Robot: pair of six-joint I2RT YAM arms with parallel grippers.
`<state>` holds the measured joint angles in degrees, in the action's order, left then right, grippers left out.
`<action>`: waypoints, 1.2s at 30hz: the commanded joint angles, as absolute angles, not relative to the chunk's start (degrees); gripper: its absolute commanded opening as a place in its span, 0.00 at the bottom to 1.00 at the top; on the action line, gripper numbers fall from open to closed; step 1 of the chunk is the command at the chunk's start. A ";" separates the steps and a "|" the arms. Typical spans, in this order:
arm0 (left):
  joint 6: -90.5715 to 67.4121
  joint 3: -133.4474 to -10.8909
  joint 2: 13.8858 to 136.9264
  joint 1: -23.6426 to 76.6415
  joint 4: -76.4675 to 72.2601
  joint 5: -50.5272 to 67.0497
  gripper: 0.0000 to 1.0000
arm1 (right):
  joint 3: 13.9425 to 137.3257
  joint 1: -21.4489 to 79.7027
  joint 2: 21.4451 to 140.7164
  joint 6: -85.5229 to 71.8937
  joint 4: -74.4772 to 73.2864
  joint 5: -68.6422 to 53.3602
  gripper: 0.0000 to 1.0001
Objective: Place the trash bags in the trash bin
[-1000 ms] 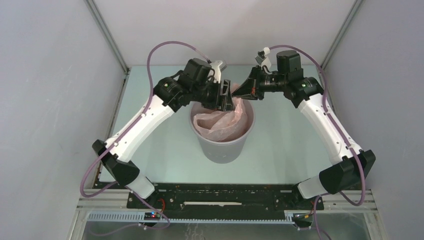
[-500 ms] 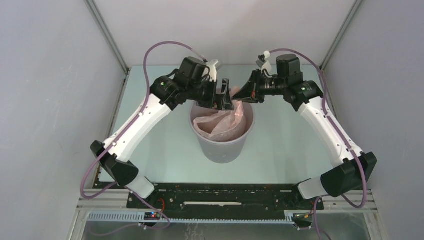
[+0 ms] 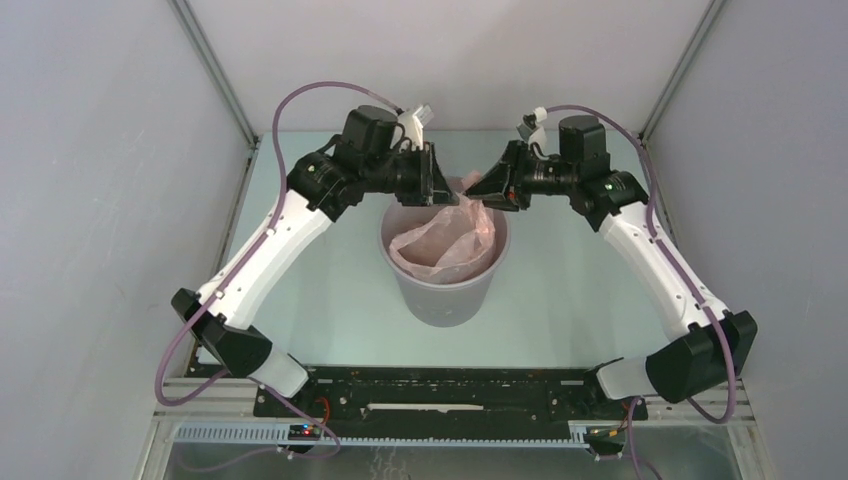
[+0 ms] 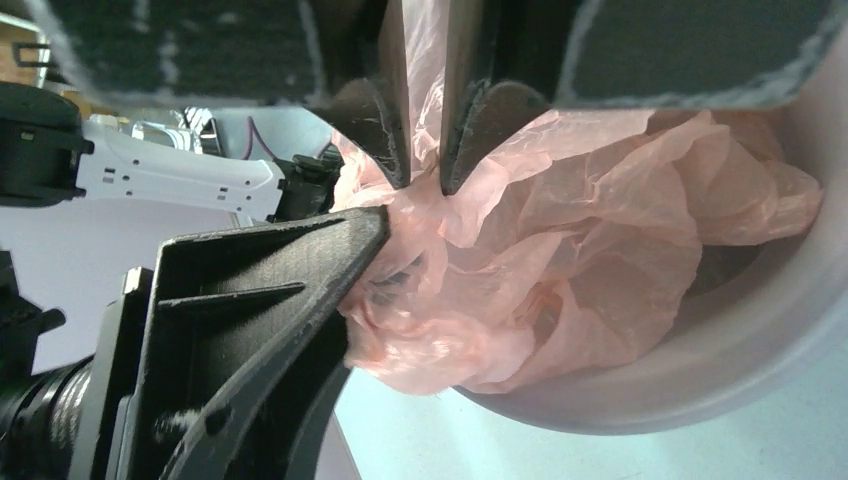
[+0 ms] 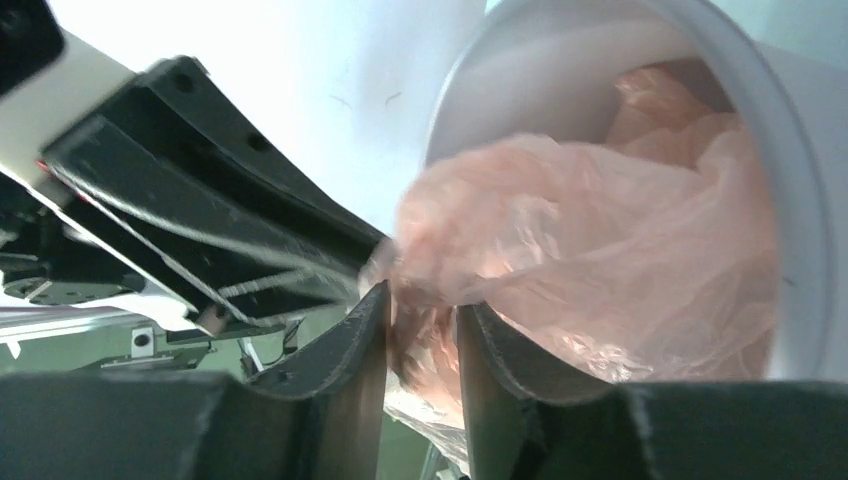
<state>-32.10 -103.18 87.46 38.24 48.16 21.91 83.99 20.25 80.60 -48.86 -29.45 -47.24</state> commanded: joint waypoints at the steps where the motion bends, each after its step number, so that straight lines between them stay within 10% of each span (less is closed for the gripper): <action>1: -33.83 -103.31 87.35 36.69 45.35 24.02 0.14 | 79.55 18.37 74.67 -50.91 -25.67 -47.88 0.42; 12: -47.57 -91.47 78.51 31.79 34.16 26.11 0.00 | 79.37 18.08 71.63 -40.55 -37.19 -44.81 0.80; 33: -66.46 -67.16 66.24 19.80 12.31 32.13 0.00 | 74.71 26.14 65.18 -40.00 -43.80 -34.81 0.60; 36: -66.26 -66.98 65.52 18.25 12.34 33.17 0.00 | 73.79 26.15 63.07 -38.97 -45.67 -33.27 0.41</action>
